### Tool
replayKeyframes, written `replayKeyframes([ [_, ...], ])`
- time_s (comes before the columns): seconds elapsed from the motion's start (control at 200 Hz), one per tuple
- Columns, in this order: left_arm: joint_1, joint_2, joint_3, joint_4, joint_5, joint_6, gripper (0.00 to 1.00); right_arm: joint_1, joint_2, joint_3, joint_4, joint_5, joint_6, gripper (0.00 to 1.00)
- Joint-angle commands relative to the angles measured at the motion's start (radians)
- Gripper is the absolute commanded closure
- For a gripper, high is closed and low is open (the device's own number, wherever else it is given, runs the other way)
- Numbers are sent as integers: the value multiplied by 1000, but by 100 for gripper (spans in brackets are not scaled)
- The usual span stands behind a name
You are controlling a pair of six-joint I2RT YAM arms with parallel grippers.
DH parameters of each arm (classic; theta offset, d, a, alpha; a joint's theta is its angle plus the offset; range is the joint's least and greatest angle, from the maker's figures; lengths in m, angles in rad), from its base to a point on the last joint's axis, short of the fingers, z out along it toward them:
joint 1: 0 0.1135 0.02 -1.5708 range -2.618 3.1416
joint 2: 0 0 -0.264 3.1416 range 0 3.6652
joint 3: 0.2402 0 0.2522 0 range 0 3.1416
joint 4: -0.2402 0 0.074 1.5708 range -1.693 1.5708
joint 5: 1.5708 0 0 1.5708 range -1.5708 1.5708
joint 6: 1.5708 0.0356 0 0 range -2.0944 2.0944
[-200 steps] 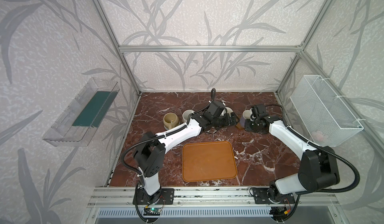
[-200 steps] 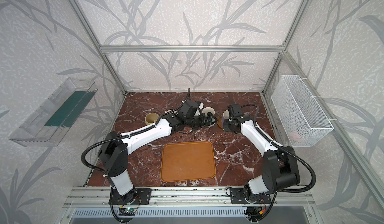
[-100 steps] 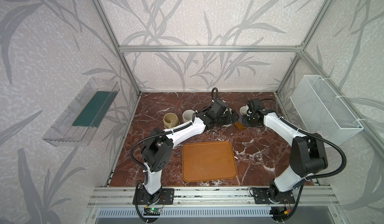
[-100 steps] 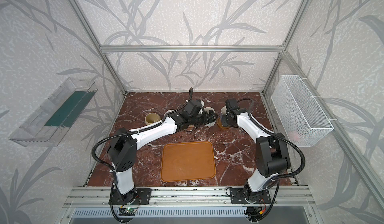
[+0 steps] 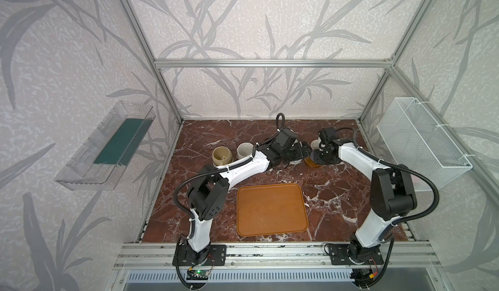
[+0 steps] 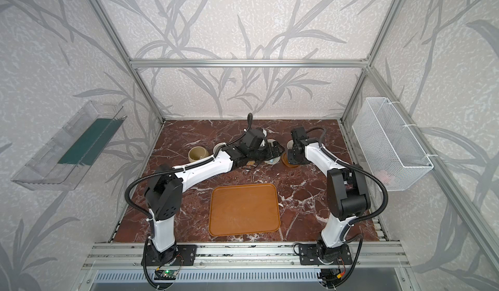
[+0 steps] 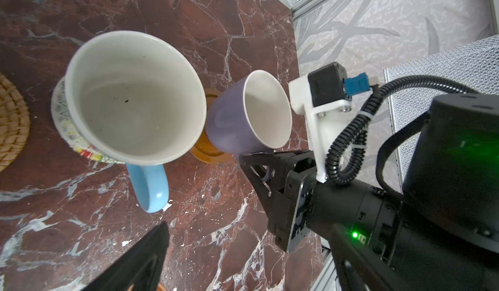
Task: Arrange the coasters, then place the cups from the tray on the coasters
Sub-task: 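Lower the purple mug onto the round wooden coaster with right gripper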
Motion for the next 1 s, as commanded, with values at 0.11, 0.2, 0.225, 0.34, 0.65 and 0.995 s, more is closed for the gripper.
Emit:
replayKeyframes([
  [0.11, 19, 3, 37, -9, 3, 10, 6, -4, 26, 63, 22, 18, -11, 100],
  [0.2, 21, -3, 21, 4, 0, 3, 6, -4, 42, 67, 23, 20, -14, 100],
  [0.225, 21, -3, 20, 5, -1, 2, 6, -4, 46, 69, 23, 20, -15, 100],
  [0.34, 21, -5, 17, 4, -1, 2, 6, -4, 55, 73, 18, 18, -15, 100],
  [0.65, 20, -7, 7, 9, -6, 3, 6, 2, 43, 37, 27, 12, -2, 100],
  [0.995, 22, -15, -6, 15, -4, 4, 6, 6, 42, -21, 33, 7, 11, 100],
])
